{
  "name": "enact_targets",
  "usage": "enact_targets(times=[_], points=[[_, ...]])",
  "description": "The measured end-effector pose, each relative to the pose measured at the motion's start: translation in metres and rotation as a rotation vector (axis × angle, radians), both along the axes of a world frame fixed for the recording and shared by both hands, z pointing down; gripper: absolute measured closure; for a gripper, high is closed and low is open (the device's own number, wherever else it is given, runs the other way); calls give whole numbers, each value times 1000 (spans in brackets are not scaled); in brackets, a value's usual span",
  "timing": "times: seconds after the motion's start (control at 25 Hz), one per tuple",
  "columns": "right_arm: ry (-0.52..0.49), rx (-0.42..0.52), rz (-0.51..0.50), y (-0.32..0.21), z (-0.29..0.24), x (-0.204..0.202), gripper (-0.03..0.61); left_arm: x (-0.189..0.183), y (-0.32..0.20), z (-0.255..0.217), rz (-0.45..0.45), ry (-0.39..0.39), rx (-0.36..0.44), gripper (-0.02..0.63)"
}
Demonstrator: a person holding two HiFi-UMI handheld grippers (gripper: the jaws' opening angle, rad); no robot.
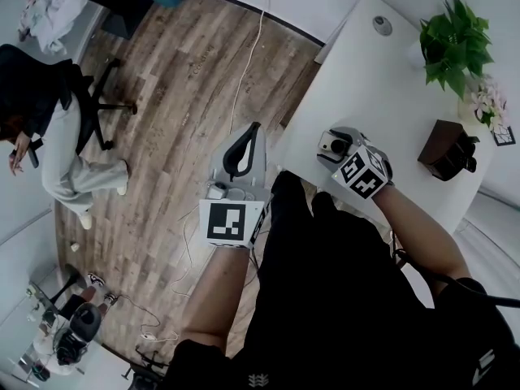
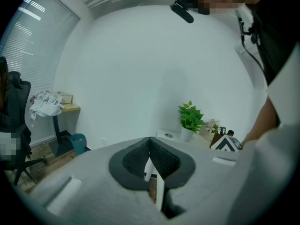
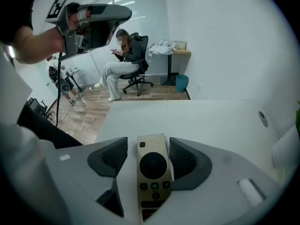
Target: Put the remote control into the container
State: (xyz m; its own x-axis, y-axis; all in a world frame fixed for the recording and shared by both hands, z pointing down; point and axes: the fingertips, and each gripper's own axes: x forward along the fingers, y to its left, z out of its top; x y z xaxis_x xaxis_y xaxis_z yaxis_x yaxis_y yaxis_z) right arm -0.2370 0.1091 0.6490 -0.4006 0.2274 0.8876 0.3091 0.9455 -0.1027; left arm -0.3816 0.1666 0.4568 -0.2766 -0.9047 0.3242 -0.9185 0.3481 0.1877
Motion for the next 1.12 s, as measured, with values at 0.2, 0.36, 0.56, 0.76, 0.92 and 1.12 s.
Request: enact_targets(times=[0.2, 0.36, 0.56, 0.76, 0.92, 1.12], points=[[10, 12, 9, -7, 4, -4, 338, -8, -5, 2, 12, 10, 1, 612], [7, 10, 3, -9, 4, -5, 367, -15, -11, 3, 34, 14, 1, 612], [-49, -9, 69, -17, -12, -9, 368, -21, -31, -6, 84, 8, 22, 612], [-121, -17, 204, -44, -38, -8, 370, -18, -66, -18, 177, -7, 49, 612], [-162, -11, 328, -69, -62, 3, 370, -3, -105, -29, 284, -9, 79, 612], [-214, 10, 491, -102, -78, 36, 371, 32, -154, -41, 418, -12, 119, 612]])
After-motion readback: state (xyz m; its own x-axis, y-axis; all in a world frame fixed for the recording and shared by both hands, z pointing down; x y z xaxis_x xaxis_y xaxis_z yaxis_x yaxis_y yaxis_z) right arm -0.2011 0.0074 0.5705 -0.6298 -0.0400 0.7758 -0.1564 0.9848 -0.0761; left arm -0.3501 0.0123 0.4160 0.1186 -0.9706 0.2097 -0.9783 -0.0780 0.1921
